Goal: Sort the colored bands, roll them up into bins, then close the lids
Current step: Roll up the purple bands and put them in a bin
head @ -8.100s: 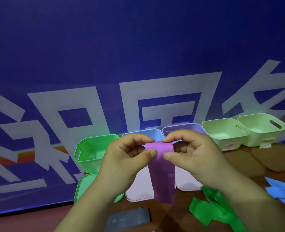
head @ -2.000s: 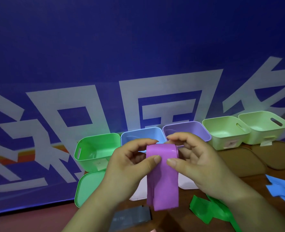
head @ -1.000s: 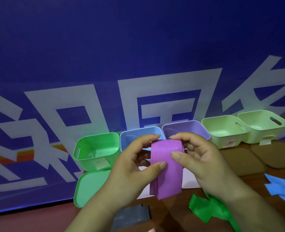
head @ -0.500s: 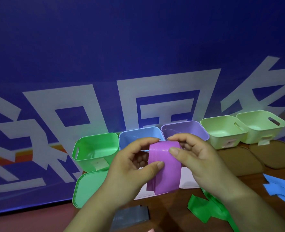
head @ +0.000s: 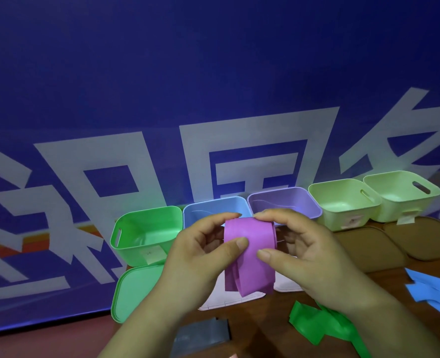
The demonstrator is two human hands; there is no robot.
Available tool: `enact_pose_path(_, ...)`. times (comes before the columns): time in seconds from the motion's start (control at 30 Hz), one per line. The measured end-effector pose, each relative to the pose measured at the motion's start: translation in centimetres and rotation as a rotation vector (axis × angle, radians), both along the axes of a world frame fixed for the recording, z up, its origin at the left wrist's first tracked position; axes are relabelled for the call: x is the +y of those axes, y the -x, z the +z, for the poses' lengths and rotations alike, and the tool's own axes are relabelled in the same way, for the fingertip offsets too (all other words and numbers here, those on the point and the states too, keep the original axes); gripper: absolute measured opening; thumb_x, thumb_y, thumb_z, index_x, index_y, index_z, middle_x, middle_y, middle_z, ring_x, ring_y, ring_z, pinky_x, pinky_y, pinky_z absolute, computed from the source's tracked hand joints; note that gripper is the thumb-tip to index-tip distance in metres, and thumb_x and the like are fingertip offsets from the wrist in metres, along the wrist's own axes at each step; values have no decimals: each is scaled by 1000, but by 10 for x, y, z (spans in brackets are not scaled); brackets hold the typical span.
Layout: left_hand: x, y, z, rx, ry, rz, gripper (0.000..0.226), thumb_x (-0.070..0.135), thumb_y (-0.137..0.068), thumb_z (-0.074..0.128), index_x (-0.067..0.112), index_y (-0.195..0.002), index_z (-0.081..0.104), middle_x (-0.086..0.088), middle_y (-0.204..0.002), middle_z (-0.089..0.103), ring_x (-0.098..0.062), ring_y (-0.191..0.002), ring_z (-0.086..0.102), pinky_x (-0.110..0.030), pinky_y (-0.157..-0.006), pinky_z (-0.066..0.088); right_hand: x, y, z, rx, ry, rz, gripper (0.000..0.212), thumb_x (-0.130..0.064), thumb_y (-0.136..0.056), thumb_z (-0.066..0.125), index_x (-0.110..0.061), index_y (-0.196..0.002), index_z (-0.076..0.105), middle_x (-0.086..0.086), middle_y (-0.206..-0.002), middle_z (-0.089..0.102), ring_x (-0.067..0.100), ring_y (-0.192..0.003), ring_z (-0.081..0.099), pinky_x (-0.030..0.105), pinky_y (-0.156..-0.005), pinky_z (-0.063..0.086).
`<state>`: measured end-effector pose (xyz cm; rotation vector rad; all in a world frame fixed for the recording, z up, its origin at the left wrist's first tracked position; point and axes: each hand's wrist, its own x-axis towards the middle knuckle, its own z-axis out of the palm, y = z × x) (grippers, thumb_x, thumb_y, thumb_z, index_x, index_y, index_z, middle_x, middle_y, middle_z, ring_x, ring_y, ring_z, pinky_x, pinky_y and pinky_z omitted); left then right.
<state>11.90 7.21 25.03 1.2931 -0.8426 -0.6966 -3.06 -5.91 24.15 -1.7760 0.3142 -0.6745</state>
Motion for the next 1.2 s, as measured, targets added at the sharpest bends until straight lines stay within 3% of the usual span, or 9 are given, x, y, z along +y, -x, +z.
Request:
enact_pose_path(0.13,2,0,1,-98,-55,-24,34,22,-81,77,19,-114,69,2,-102,75,-15,-94,71,-29,-81,58,1,1,-1,-30,-42,-12,43,-30,-74,76,-38,-115,66,-1,-117,67,25,-103,67,47,-88,57)
enact_pose_path(0.3,5,-1,-1,-246,-137,-33,49,55,-74,69,41,-121,63,12,-113,70,-15,-102,68,-44,-88,58,2,-1,0,-61,-148,-12,40,-25,-73,77,-33,-110,69,4,-109,71,23,-97,70,39,-82,57)
enact_pose_path(0.47,4,0,-3,-221,-76,-43,53,43,-73,76,45,-123,61,9,-118,68,-24,-98,69,-47,-83,60,0,-2,2,-69,-235,-37,33,-19,-75,76,-29,-106,71,3,-104,73,16,-93,69,28,-77,55)
enact_pose_path(0.57,4,1,-4,-227,-57,-28,46,35,-74,78,41,-118,65,9,-118,68,-24,-101,68,-50,-83,59,0,-2,3,-54,-293,-41,37,-33,-69,78,-27,-106,71,5,-103,73,18,-91,70,29,-71,56)
enact_pose_path(0.67,2,2,-5,-234,-46,-29,40,28,-75,78,38,-112,68,9,-117,68,-25,-98,67,-56,-80,57,1,-1,5,-52,-362,-50,31,-25,-75,75,-20,-105,72,6,-95,75,20,-83,72,29,-65,56)
enact_pose_path(0.83,-1,4,-6,-199,-25,-12,39,36,-70,77,37,-109,70,7,-111,70,-31,-94,67,-62,-77,55,4,0,9,-25,-412,-51,26,-22,-78,69,-16,-103,71,6,-86,74,19,-73,70,29,-60,55)
enact_pose_path(0.93,-2,4,-7,-175,-23,3,40,37,-69,77,35,-109,71,5,-109,71,-33,-94,67,-63,-77,54,5,0,11,-8,-436,-44,26,-21,-80,77,-16,-104,70,5,-87,74,19,-75,71,28,-62,56)
enact_pose_path(1.03,-2,5,-7,-170,-22,17,40,37,-69,78,35,-109,71,4,-109,71,-34,-94,67,-63,-77,54,4,2,10,7,-428,-15,25,-23,-80,72,-21,-104,71,4,-96,74,20,-82,72,30,-65,56)
enact_pose_path(1.2,-1,6,-5,-103,-14,17,38,34,-70,79,34,-107,72,-3,-97,73,-42,-87,65,-62,-76,56,3,4,6,20,-366,22,46,-20,-72,79,-26,-116,65,-1,-114,70,23,-97,71,33,-76,58)
